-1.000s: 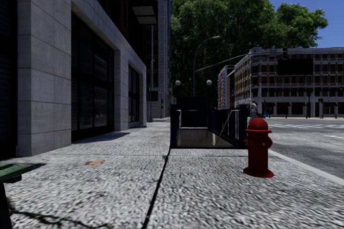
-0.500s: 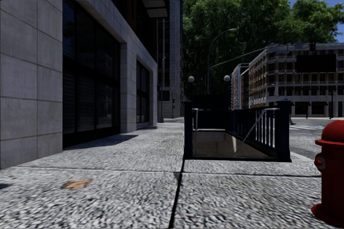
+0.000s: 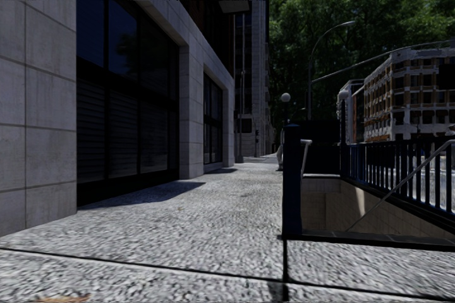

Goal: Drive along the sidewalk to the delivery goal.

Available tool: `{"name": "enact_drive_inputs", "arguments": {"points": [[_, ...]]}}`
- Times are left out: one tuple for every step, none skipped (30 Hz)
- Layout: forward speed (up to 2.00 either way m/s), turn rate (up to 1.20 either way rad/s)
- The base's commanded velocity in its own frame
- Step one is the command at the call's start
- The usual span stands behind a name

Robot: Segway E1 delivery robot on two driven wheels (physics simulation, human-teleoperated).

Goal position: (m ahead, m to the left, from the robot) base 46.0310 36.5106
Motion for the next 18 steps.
{"name": "enact_drive_inputs", "arguments": {"points": [[2.00, 0.39], [2.00, 0.39], [2.00, 0.39], [2.00, 0.39], [2.00, 0.39], [2.00, 0.39], [2.00, 0.39], [2.00, 0.39], [2.00, 0.39], [2.00, 0.39], [2.00, 0.30], [2.00, 0.30], [2.00, 0.04], [2.00, 0.00], [2.00, 0.00], [2.00, 0.00], [2.00, 0.00], [2.00, 0.00]]}}
